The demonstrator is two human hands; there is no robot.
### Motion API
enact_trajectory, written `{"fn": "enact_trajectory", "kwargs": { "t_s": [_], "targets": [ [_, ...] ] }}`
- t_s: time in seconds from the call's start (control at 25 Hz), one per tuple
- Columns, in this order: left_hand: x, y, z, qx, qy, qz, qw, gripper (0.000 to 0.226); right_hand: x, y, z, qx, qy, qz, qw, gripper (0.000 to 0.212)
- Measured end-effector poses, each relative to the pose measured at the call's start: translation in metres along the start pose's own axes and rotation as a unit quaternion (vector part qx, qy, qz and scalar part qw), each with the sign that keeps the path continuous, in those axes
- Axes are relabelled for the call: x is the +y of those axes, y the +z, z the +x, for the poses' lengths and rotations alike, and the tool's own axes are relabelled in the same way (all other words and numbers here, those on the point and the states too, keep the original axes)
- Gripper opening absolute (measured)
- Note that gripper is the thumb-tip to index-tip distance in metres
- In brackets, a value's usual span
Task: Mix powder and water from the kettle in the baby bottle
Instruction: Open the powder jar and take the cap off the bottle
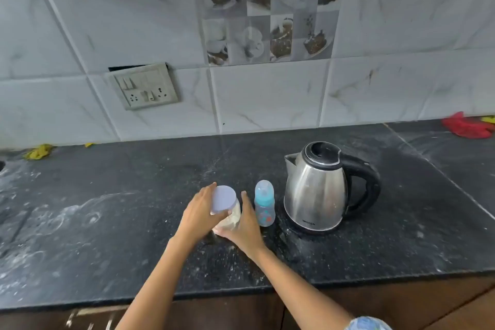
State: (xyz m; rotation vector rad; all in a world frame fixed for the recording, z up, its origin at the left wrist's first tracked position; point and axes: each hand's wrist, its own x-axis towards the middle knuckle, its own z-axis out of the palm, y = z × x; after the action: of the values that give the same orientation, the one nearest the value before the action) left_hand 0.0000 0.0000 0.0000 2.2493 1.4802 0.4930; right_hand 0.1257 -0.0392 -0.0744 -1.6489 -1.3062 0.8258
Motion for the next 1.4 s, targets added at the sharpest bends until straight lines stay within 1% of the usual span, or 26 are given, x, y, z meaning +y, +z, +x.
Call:
{"fn": "enact_trajectory", "kwargs": {
  "t_s": [0.08,0.2,0.24,0.32,0.4,0.52,0.6,0.64,0.68,0.76,0.8,0.88,0.92,0.96,1.0,1.04,1.08,1.12,1.16,1.24,1.28,1.4],
  "targets": [
    [-0.006,-0.008,0.015,-0.022,0.026,-0.004,0.999,0.083,-0.002,0.004,0.011,-0.014,-0.012,0.040,0.999,0.110],
    [-0.011,-0.014,0.030,-0.104,0.082,-0.008,0.991,0.076,0.007,0.006,0.021,-0.002,-0.007,0.061,0.998,0.095],
    [-0.012,-0.010,0.029,-0.107,0.100,0.007,0.989,0.072,0.009,0.006,0.020,0.005,-0.007,0.056,0.998,0.094],
    [-0.012,-0.002,0.026,-0.089,0.127,0.065,0.986,0.066,0.012,0.009,0.020,0.013,-0.028,0.048,0.998,0.092],
    [-0.011,0.005,0.023,-0.066,0.130,0.141,0.979,0.064,0.014,0.012,0.019,0.032,-0.045,0.045,0.997,0.087],
    [-0.001,0.017,0.017,-0.048,0.106,0.241,0.964,0.062,0.013,0.015,0.018,0.054,-0.059,0.041,0.996,0.078],
    [0.008,0.024,0.015,-0.001,0.080,0.326,0.942,0.065,0.012,0.018,0.015,0.074,-0.062,0.034,0.995,0.073],
    [0.013,0.024,0.014,0.028,0.062,0.350,0.934,0.069,0.012,0.020,0.013,0.082,-0.060,0.032,0.994,0.074],
    [0.016,0.022,0.015,0.040,0.041,0.352,0.934,0.074,0.014,0.022,0.012,0.086,-0.055,0.032,0.994,0.078],
    [0.017,0.013,0.018,0.029,-0.012,0.312,0.950,0.085,0.016,0.023,0.011,0.082,-0.049,0.025,0.995,0.087],
    [0.017,0.006,0.017,0.028,-0.038,0.304,0.952,0.086,0.016,0.021,0.011,0.079,-0.050,0.016,0.995,0.092],
    [0.013,-0.005,0.016,0.034,-0.053,0.299,0.952,0.081,0.016,0.018,0.011,0.075,-0.048,0.005,0.996,0.098],
    [0.009,-0.010,0.017,0.017,-0.041,0.262,0.964,0.077,0.015,0.017,0.011,0.073,-0.046,0.005,0.996,0.099],
    [0.005,-0.014,0.021,-0.031,-0.021,0.185,0.982,0.077,0.015,0.017,0.011,0.071,-0.043,0.008,0.996,0.099],
    [0.001,-0.019,0.026,-0.102,0.005,0.089,0.991,0.082,0.016,0.017,0.010,0.071,-0.040,0.012,0.997,0.098],
    [0.002,-0.025,0.032,-0.172,0.040,0.038,0.984,0.086,0.015,0.017,0.009,0.071,-0.038,0.015,0.997,0.097],
    [0.002,-0.029,0.038,-0.213,0.073,0.052,0.973,0.086,0.015,0.016,0.009,0.071,-0.038,0.016,0.997,0.096],
    [0.003,-0.029,0.042,-0.214,0.094,0.101,0.967,0.081,0.014,0.016,0.008,0.070,-0.039,0.013,0.997,0.097],
    [0.005,-0.025,0.045,-0.183,0.102,0.161,0.964,0.073,0.012,0.016,0.009,0.069,-0.040,0.008,0.997,0.099],
    [0.014,-0.014,0.043,-0.087,0.070,0.254,0.961,0.061,0.011,0.014,0.009,0.065,-0.045,-0.001,0.997,0.102],
    [0.019,-0.007,0.041,-0.052,0.036,0.271,0.960,0.059,0.010,0.013,0.009,0.064,-0.047,-0.005,0.997,0.101],
    [0.029,0.003,0.041,0.018,-0.039,0.239,0.970,0.056,0.009,0.011,0.008,0.063,-0.050,-0.010,0.997,0.094]
  ]
}}
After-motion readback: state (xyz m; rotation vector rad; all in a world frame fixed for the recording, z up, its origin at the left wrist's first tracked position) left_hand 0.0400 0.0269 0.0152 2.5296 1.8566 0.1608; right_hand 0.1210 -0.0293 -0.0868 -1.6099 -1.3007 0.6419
